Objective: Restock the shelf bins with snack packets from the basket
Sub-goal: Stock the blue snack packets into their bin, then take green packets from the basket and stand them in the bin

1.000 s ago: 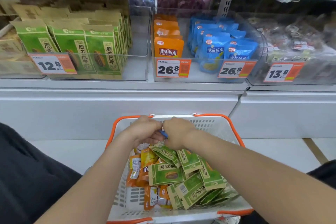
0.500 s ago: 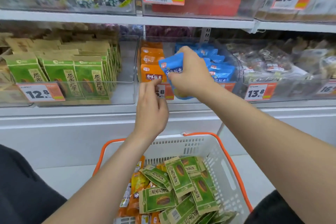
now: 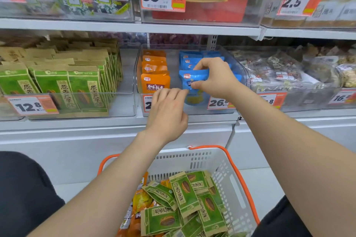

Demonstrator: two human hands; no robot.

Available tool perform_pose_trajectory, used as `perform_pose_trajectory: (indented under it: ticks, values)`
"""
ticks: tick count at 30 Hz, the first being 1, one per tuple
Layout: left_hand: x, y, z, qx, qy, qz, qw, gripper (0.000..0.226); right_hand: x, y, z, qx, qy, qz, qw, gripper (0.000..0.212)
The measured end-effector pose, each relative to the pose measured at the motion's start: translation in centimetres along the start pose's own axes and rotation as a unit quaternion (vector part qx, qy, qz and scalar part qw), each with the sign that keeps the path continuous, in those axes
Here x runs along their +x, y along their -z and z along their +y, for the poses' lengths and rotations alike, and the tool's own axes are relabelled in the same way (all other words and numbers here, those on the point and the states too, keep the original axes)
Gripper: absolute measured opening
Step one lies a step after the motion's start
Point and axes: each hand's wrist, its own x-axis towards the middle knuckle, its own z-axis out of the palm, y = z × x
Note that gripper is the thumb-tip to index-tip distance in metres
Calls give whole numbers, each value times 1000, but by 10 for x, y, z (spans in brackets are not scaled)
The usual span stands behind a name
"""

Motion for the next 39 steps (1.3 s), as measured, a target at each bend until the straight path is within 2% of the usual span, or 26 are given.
perform_pose_trajectory:
  ticks: [3, 6, 10, 14, 19, 22, 25, 27, 29, 32, 35, 37, 39]
  values:
    - [7, -1, 1, 37, 13, -1, 999, 57, 2, -1, 5, -139, 39, -34, 989, 27]
    - [12, -2, 2, 74, 16, -25, 997, 63, 5, 0, 8, -291, 67, -41, 953, 32]
    - [15, -3, 2, 103, 6, -54, 993, 77, 10, 7, 16, -411, 43, -53, 909, 28]
    - [17, -4, 1, 116, -4, -69, 991, 86, 11, 14, 13, -439, 1, -53, 897, 25]
    - [13, -6, -5, 77, -19, -76, 994, 90, -1, 3, 0, -377, 12, 5, 926, 45]
    - [5, -10, -11, -46, -21, -14, 999, 77, -12, -9, -14, -376, 74, 48, 922, 33]
    - [-12, -14, -19, -160, -13, 131, 978, 51, -30, -22, -35, -357, 132, 16, 925, 19]
    - [-29, -17, -23, -138, -1, 204, 969, 40, -45, -32, -47, -341, 127, -44, 931, 20]
    - [-46, -20, -28, -98, -2, 210, 973, 38, -60, -43, -54, -339, 124, -115, 925, 21]
    - [-71, -36, -43, -69, -19, 115, 991, 34, -79, -61, -53, -350, 112, -256, 894, 24]
    - [-96, -51, -60, -89, 40, -58, 994, 25, -101, -83, -46, -363, 75, -410, 833, 31]
    - [-114, -62, -72, -81, 82, -175, 978, 25, -115, -104, -38, -373, 68, -464, 800, 26]
    - [-133, -75, -82, -56, 100, -274, 955, 28, -127, -123, -32, -379, 85, -480, 787, 19]
